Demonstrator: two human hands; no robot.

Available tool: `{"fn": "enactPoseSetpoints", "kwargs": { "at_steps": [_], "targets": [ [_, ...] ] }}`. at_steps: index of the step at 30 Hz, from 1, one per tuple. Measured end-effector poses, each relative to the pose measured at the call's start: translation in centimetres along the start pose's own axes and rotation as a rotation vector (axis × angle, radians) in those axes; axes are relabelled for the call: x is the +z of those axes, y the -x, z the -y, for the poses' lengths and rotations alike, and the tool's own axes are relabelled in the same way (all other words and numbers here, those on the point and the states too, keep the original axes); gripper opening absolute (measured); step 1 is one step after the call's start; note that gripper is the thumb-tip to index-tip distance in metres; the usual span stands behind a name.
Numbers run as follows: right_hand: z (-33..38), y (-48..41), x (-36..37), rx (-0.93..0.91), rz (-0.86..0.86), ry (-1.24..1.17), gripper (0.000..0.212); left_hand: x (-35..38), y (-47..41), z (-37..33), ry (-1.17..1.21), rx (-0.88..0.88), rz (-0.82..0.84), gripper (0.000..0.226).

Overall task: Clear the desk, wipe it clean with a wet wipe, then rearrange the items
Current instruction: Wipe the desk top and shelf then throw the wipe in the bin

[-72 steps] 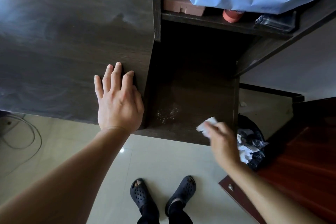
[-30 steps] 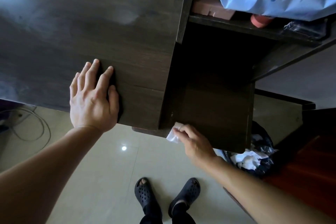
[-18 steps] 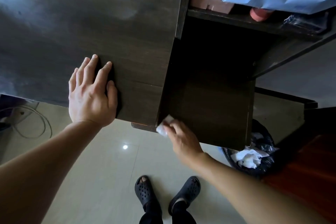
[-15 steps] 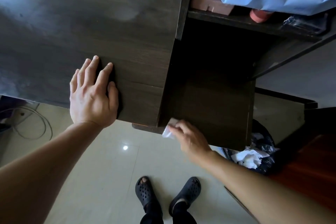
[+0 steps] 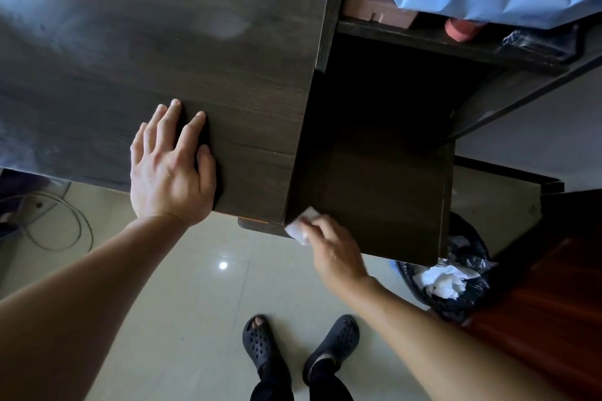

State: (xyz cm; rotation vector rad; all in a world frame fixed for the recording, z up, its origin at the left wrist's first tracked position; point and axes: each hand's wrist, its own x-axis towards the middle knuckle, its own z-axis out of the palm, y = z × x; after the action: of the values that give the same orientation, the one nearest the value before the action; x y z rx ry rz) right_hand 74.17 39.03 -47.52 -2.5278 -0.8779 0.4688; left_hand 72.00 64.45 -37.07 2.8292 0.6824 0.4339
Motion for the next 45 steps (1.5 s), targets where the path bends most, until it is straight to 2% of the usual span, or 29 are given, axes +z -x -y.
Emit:
{"fn": "enactPoseSetpoints", "kwargs": {
  "at_steps": [3, 5, 6, 9, 10, 13, 15, 20, 28, 31, 34, 37, 41, 45],
  "targets": [
    [-4.8, 1.7, -1.8, 0.14, -0.142, 0.101, 0.034, -0.1, 0.0, 0.0, 0.0, -0.011, 0.008, 0.045],
    [-5.6, 2.8, -1.7, 0.249, -0.205, 0.104, 0.042, -0.1, 0.0, 0.1, -0.001, -0.009, 0.014, 0.045],
    [-4.7, 3.1, -1.4, 0.28, -0.216, 0.068, 0.046, -0.1, 0.0, 0.0, 0.0, -0.005, 0.015, 0.045],
    [1.4, 2.1, 0.7, 0.334, -0.179, -0.018, 0.024, -0.1, -0.1, 0.1, 0.002, 0.0, 0.02, 0.046],
    [3.6, 1.6, 1.6, 0.314, -0.149, -0.06, 0.028, -0.1, 0.0, 0.0, 0.004, 0.001, 0.022, 0.046],
    [7.9, 0.5, 4.0, 0.265, -0.144, -0.161, 0.057, -0.1, 0.0, 0.0, 0.009, 0.002, 0.018, 0.046],
    [7.7, 0.6, 3.9, 0.31, -0.177, -0.18, 0.062, -0.1, -0.1, 0.1, 0.012, 0.004, 0.016, 0.046],
    [5.7, 2.6, 3.4, 0.334, -0.215, -0.158, 0.054, -0.1, 0.0, 0.2, 0.018, 0.011, 0.024, 0.046],
    [11.9, -2.0, 7.0, 0.249, -0.191, -0.293, 0.044, 0.1, 0.1, 0.4, 0.024, 0.026, 0.006, 0.046],
    [13.1, -2.6, 7.4, 0.182, -0.154, -0.223, 0.043, 0.1, 0.1, 0.4, 0.027, 0.026, 0.003, 0.046],
    [9.8, -1.0, 6.7, 0.126, -0.141, -0.14, 0.039, 0.1, 0.0, 0.3, 0.033, 0.031, 0.007, 0.046],
    [3.1, 2.9, 3.6, 0.249, -0.182, -0.023, 0.038, 0.2, 0.0, 0.4, 0.042, 0.03, 0.009, 0.046],
    [-4.1, 7.3, 0.2, 0.383, -0.318, 0.029, 0.052, 0.2, 0.1, 0.4, 0.036, 0.036, 0.002, 0.046],
    [-0.7, 5.2, 0.9, 0.642, -0.395, -0.057, 0.05, 0.4, 0.0, 0.4, 0.032, 0.045, -0.014, 0.046]
  ]
}}
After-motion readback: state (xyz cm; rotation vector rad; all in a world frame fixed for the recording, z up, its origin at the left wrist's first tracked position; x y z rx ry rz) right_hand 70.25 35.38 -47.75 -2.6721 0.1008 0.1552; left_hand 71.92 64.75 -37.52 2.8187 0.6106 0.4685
